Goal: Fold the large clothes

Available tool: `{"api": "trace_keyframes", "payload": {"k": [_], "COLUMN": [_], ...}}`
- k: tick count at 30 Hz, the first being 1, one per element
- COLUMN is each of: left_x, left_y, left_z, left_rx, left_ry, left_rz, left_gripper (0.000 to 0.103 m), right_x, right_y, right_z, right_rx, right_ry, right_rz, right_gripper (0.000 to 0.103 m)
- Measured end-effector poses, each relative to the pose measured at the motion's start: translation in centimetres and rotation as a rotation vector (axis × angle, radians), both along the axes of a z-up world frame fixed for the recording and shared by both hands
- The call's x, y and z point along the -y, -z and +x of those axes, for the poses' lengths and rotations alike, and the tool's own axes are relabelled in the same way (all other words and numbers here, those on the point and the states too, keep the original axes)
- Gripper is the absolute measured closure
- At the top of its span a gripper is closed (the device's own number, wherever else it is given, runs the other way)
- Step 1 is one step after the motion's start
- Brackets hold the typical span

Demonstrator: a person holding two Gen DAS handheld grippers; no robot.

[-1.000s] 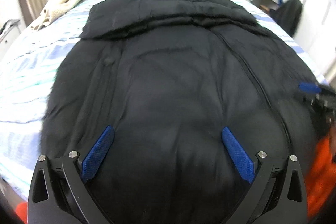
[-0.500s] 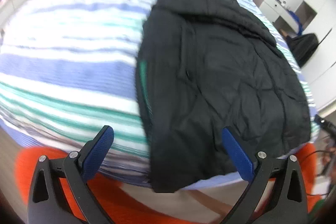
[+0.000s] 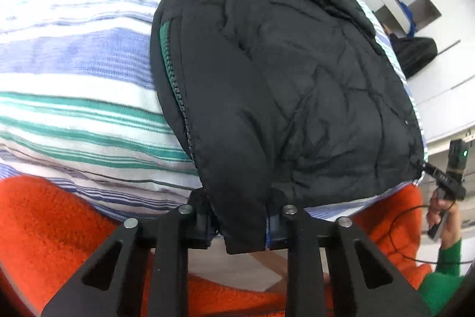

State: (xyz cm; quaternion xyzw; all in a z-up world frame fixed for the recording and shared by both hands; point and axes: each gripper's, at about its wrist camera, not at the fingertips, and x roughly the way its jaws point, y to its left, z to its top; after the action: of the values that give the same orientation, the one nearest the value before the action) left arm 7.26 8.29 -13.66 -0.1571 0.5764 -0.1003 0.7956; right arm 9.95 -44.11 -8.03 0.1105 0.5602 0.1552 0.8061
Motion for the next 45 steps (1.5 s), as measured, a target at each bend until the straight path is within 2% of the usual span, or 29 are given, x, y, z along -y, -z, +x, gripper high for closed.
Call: {"api": "trace_keyframes", "payload": {"k": [1,2,7,11,15,19,23,25,27,29,31,34,36,37,38,40,42,45], "left_x": [0.3,0.5,0.4,0.2,0.0,-1.2,-2.3,-3.6,-4.8,-5.6,-5.9,-5.6,-5.0,-4.9,-4.5,-3.3,-2.8,-2.5], "left_y": [-0.7,-1.1,-4.5,-5.3,-5.0,-5.9,-9.4,-11.8,-14.3,-16.1,-17.2,-17.5,-16.6,-15.8,-14.6,-12.0,-9.5,-7.6], "left_z": [-0.2,-0.3,-0.6,-1.8,-3.9,-7.0,-9.1,-8.7,-6.8,-4.1,0.2,6.4,10.4,12.3,14.6,17.0,18.9,20.5], "left_rx": [0.011,0.020,0.076,0.067,0.019,-0.051,-0.072,-0.042,0.030,0.119,0.186,0.263,0.288,0.297,0.297,0.268,0.218,0.133], "left_ry": [0.008,0.013,0.025,0.044,0.067,0.089,0.136,0.116,0.080,0.060,0.027,-0.009,-0.057,-0.076,-0.108,-0.149,-0.153,-0.136], "left_rz": [0.015,0.025,0.015,0.015,0.032,0.026,0.008,-0.051,-0.109,-0.161,-0.202,-0.182,-0.149,-0.131,-0.109,-0.082,-0.043,-0.030], "left_gripper": [0.082,0.083,0.084,0.084,0.084,0.084,0.084,0.084,0.084,0.083,0.084,0.084,0.084,0.083,0.082,0.078,0.068,0.066], "right_x": [0.2,0.2,0.0,-0.1,0.0,0.1,0.9,1.4,1.7,1.8,1.6,0.8,0.4,0.0,0.0,0.1,0.6,0.8], "right_y": [-0.1,-0.6,-3.4,-4.7,-5.0,-5.5,-7.8,-9.9,-12.3,-13.7,-14.2,-12.9,-10.8,-10.1,-8.2,-5.1,-1.7,2.8], "right_z": [0.0,0.0,0.0,-0.3,-1.9,-4.6,-7.3,-7.1,-5.3,-2.6,0.9,8.0,12.6,13.5,15.8,18.4,19.9,21.0], "right_rx": [0.001,0.007,0.034,0.024,-0.022,-0.105,-0.206,-0.190,-0.119,-0.036,0.040,0.119,0.144,0.146,0.132,0.116,0.084,-0.006], "right_ry": [-0.005,-0.013,-0.048,-0.078,-0.094,-0.105,-0.087,-0.066,-0.057,-0.058,-0.046,-0.015,0.023,0.048,0.084,0.160,0.225,0.313], "right_rz": [0.018,0.040,0.058,0.051,0.056,0.089,0.256,0.339,0.392,0.440,0.467,0.502,0.518,0.527,0.554,0.567,0.570,0.624], "right_gripper": [0.082,0.085,0.087,0.087,0.087,0.087,0.088,0.088,0.088,0.088,0.088,0.088,0.088,0.088,0.088,0.088,0.085,0.076]}}
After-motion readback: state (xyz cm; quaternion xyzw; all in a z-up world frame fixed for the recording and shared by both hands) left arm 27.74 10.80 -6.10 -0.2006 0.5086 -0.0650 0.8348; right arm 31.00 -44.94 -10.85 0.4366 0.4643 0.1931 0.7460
